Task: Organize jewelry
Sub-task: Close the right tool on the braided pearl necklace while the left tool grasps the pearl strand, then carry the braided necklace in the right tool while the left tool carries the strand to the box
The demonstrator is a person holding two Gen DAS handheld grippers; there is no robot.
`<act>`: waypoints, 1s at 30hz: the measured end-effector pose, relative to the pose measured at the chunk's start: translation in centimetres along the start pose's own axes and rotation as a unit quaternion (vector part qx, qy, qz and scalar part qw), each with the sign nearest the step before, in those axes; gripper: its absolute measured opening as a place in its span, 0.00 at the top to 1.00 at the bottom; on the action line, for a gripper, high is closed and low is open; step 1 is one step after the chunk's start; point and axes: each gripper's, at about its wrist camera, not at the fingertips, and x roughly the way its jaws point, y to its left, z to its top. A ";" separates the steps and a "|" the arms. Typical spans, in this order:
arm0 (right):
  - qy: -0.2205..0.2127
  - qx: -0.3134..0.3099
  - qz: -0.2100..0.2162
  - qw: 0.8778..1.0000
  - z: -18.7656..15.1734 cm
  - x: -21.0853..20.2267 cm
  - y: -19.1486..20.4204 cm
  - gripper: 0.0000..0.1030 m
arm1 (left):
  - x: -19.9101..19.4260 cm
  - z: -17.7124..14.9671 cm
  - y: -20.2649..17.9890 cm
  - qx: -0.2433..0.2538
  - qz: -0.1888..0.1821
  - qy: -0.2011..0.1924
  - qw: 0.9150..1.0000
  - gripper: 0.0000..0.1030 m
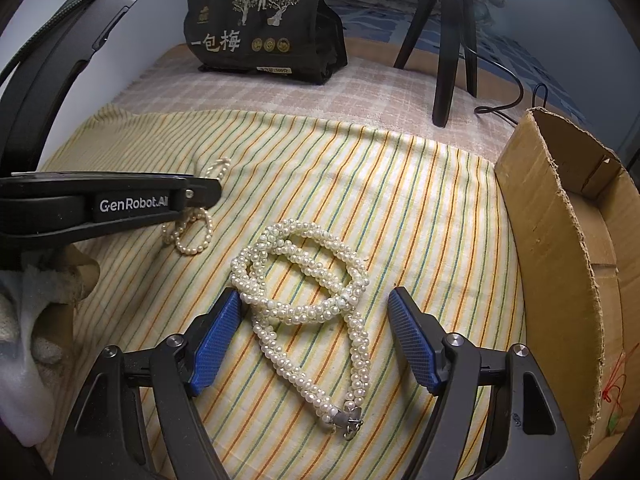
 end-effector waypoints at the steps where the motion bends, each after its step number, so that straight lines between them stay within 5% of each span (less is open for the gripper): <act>1: 0.000 0.000 0.003 1.000 0.0 0.0 0.0 0.41 | 0.0 0.0 0.1 -0.002 -0.003 0.000 1.000 0.93; 9: 0.001 0.015 0.031 0.999 0.1 -0.2 -0.1 0.84 | -0.4 0.5 2.0 -0.053 -0.051 0.016 0.997 0.95; 16: -0.018 0.021 0.034 0.999 0.4 -1.7 -0.3 0.87 | -3.1 0.8 3.3 -0.080 -0.093 -0.004 0.992 0.95; 30: -0.083 0.020 0.026 0.996 1.1 -7.8 -0.3 0.87 | -9.7 0.9 2.4 -0.058 -0.132 -0.063 0.987 0.95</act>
